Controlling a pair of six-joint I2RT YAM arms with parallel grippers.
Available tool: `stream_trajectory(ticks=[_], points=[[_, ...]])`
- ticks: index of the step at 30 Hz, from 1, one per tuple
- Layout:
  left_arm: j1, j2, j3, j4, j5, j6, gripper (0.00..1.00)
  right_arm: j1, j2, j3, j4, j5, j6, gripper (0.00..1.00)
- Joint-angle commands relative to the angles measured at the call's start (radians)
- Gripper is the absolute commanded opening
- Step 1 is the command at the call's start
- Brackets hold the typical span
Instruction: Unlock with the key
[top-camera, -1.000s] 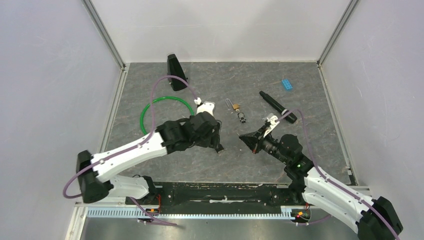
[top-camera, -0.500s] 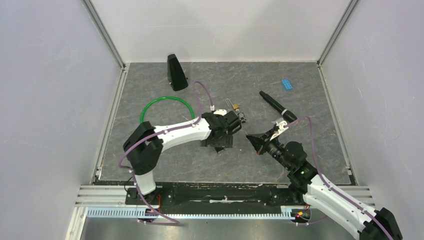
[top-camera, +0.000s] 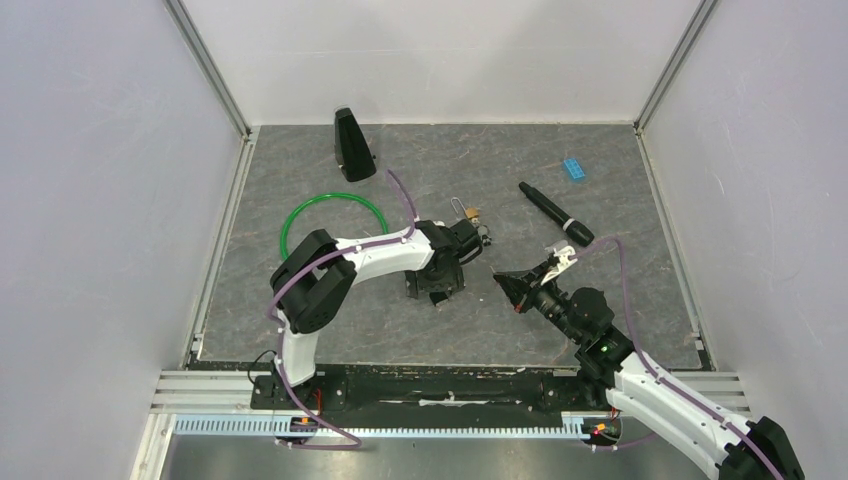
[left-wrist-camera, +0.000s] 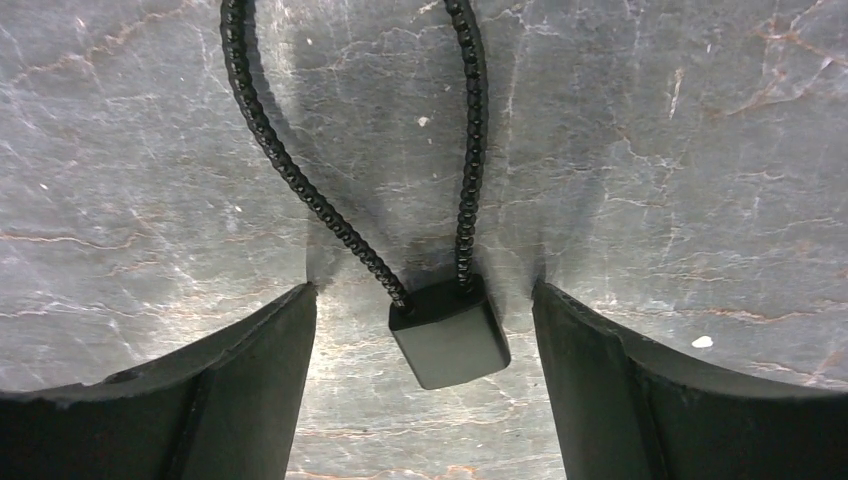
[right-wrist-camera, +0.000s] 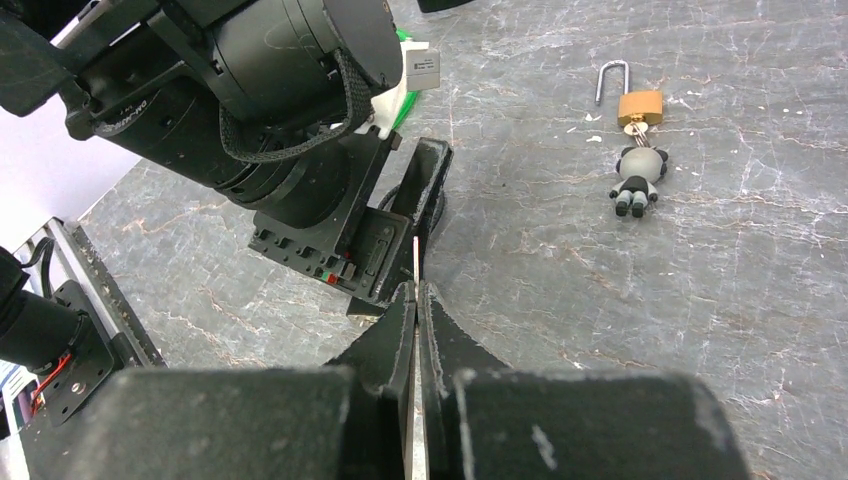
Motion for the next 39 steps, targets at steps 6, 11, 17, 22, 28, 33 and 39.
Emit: stream_trajectory(ticks=[6,11,17,22,28,33,39], points=[[0.004,0.033,-0.01,0.02,0.052,-0.202,0.73,-0.002,-0.016,-0.008,0.064,0.003,0.008,0.0],[0.004,-0.004,-0.052,0.056,0.08,-0.247,0.62,-0.004,-0.025,-0.004,0.061,0.001,0.009,0.0],[0.006,-0.049,-0.079,0.08,0.076,-0.274,0.37,-0.004,-0.025,0.013,0.065,-0.04,0.006,0.0],[0.012,-0.131,-0.121,0.104,0.069,-0.301,0.09,-0.004,-0.023,0.025,0.06,-0.084,0.02,0.0],[0.02,-0.27,-0.148,0.126,0.067,-0.328,0.06,-0.001,0.004,-0.024,0.227,-0.202,0.136,0.0],[0.024,-0.39,-0.143,0.127,0.061,-0.351,0.06,0.019,0.094,-0.057,0.398,-0.273,0.246,0.0],[0.024,-0.502,-0.131,0.093,0.018,-0.377,0.05,0.081,0.196,-0.051,0.511,-0.264,0.295,0.0]])
